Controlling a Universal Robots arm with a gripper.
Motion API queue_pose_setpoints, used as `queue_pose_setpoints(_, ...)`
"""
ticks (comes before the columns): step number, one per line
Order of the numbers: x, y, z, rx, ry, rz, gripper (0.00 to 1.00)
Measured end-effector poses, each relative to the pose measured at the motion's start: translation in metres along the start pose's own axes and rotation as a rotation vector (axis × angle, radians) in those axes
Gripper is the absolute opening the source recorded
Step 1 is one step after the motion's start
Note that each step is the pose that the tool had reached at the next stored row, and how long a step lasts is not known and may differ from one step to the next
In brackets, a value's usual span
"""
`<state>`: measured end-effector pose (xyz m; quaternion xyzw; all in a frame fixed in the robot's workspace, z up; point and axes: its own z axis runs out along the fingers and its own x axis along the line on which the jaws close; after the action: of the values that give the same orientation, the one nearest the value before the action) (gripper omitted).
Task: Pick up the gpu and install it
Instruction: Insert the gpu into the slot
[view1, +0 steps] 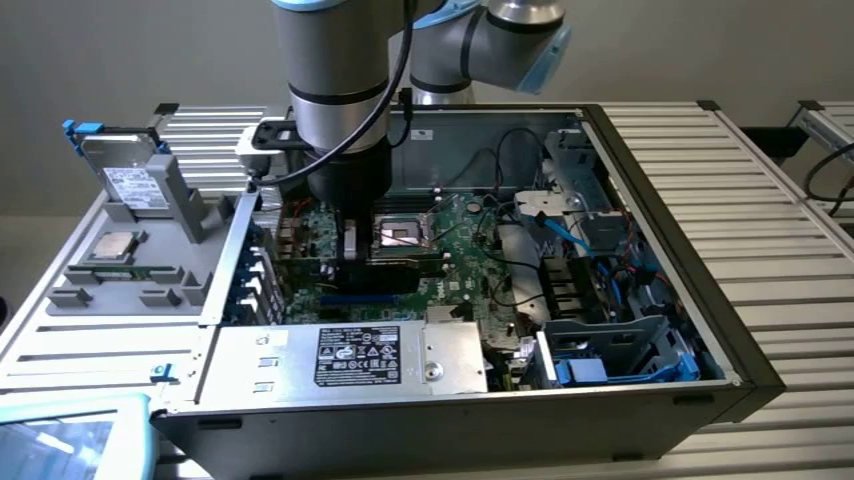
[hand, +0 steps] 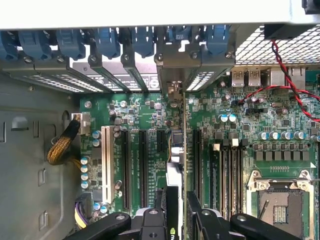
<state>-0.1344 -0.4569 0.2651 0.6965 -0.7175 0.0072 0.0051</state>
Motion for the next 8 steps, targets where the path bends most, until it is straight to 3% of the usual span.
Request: queue_pose_setpoints(8,-0.0007,0.0014,0.0012,0.0001,-0.0003,0.0,0.27)
